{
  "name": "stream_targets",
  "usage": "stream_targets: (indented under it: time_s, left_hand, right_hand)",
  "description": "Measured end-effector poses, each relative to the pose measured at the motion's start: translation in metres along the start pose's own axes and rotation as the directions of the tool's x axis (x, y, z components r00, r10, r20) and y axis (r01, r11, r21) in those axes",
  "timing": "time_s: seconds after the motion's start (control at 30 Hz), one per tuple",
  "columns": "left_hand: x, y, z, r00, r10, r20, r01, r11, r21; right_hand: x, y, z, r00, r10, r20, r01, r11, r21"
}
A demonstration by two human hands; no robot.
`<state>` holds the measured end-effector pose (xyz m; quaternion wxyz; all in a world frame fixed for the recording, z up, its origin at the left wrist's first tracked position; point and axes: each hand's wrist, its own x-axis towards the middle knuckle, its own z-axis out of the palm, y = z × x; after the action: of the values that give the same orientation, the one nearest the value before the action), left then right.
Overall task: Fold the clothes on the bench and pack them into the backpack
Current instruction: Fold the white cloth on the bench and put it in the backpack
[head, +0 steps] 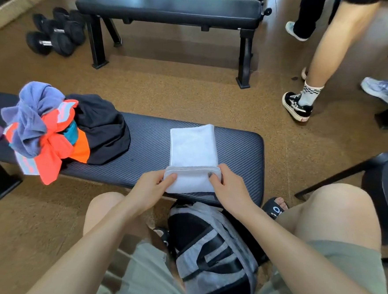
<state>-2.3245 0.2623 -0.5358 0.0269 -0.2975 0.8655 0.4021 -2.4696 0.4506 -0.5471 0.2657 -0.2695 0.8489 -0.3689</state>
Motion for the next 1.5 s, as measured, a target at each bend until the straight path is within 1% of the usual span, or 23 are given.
stream_targets:
  time_s: [0.13,0.27,0.4,0.57,0.63,0.73,0.77,0.8,0.83,0.87,0.9,0.97,1.0,1.03,1.1,1.13,1.2,1.23,1.3,1.37,1.4,1.43,1.5]
  left_hand:
    - [0.008,0.0,0.005,0.999,-0.007,-0.041,0.008,0.999,0.031]
    - [0.012,0.002,0.012,0.997,-0.025,-0.08,0.029,0.999,0.046]
    - [0.015,0.004,0.017,0.988,-0.078,-0.133,0.084,0.996,0.035]
    - [0.017,0.008,0.025,0.967,-0.15,-0.208,0.164,0.985,0.055]
    - [0.017,0.005,0.028,0.957,-0.169,-0.238,0.193,0.978,0.083]
    - [0.017,0.001,0.029,0.95,-0.158,-0.268,0.181,0.981,0.066]
    - [0.017,0.002,0.028,0.953,-0.138,-0.269,0.172,0.979,0.106]
    - [0.018,0.004,0.027,0.956,-0.094,-0.279,0.152,0.97,0.192]
    - [0.019,0.005,0.026,0.954,-0.004,-0.298,0.099,0.947,0.305]
    - [0.022,0.006,0.025,0.944,0.132,-0.302,0.012,0.902,0.431]
    - [0.026,0.006,0.023,0.931,0.262,-0.256,-0.08,0.827,0.556]
    - [0.033,0.008,0.02,0.891,0.448,-0.067,-0.254,0.616,0.746]
    - [0.036,0.008,0.02,0.864,0.501,0.038,-0.333,0.514,0.79]
    - [0.037,0.01,0.018,0.847,0.52,0.111,-0.384,0.455,0.803]
    - [0.038,0.013,0.012,0.821,0.541,0.183,-0.443,0.4,0.802]
    - [0.038,0.014,0.01,0.812,0.548,0.201,-0.464,0.398,0.791]
    - [0.038,0.011,0.005,0.797,0.563,0.219,-0.516,0.447,0.73]
    - [0.038,0.009,0.003,0.808,0.549,0.214,-0.52,0.492,0.698]
    - [0.034,0.004,-0.003,0.845,0.467,0.262,-0.502,0.522,0.69]
    - [0.029,-0.002,-0.007,0.849,0.429,0.309,-0.509,0.505,0.697]
    - [0.027,-0.004,-0.007,0.85,0.42,0.319,-0.512,0.508,0.693]
    - [0.025,-0.005,-0.007,0.858,0.406,0.314,-0.502,0.539,0.676]
    - [0.021,-0.004,-0.007,0.887,0.405,0.223,-0.454,0.672,0.585]
  right_hand:
    - [-0.002,0.005,0.004,0.999,-0.018,-0.041,0.015,0.997,-0.074]
    - [0.007,0.011,0.001,0.999,0.018,-0.043,-0.024,0.988,-0.154]
    - [0.016,0.01,0.007,0.998,0.029,-0.055,-0.044,0.959,-0.28]
    - [0.023,0.007,0.008,0.997,0.071,-0.038,-0.08,0.94,-0.332]
    - [0.023,0.007,0.008,0.995,0.082,-0.062,-0.099,0.933,-0.347]
    - [0.02,0.003,0.008,0.987,0.043,-0.153,-0.09,0.945,-0.315]
    - [0.02,0.002,0.008,0.985,-0.009,-0.173,-0.053,0.935,-0.35]
    - [0.02,0.001,0.009,0.979,-0.093,-0.18,0.009,0.908,-0.418]
    - [0.021,0.001,0.01,0.967,-0.192,-0.165,0.086,0.862,-0.499]
    - [0.022,0.002,0.011,0.948,-0.288,-0.136,0.161,0.801,-0.576]
    - [0.025,0.004,0.012,0.921,-0.371,-0.115,0.216,0.734,-0.643]
    - [0.028,0.007,0.011,0.879,-0.466,-0.099,0.252,0.632,-0.732]
    - [0.029,0.008,0.009,0.861,-0.499,-0.097,0.258,0.594,-0.762]
    - [0.029,0.008,0.008,0.84,-0.536,-0.081,0.276,0.553,-0.786]
    - [0.024,0.009,0.005,0.798,-0.603,0.014,0.372,0.474,-0.798]
    - [0.02,0.009,0.003,0.784,-0.615,0.081,0.435,0.452,-0.779]
    - [0.014,0.011,-0.002,0.774,-0.596,0.213,0.523,0.413,-0.745]
    - [0.014,0.012,-0.005,0.776,-0.576,0.256,0.538,0.393,-0.746]
    - [0.019,0.013,-0.01,0.788,-0.543,0.29,0.534,0.368,-0.762]
    - [0.025,0.014,-0.012,0.787,-0.551,0.279,0.533,0.377,-0.757]
    - [0.027,0.013,-0.012,0.785,-0.565,0.255,0.533,0.405,-0.743]
    - [0.028,0.012,-0.012,0.788,-0.575,0.218,0.527,0.449,-0.722]
    - [0.032,0.009,-0.015,0.811,-0.575,0.107,0.496,0.58,-0.646]
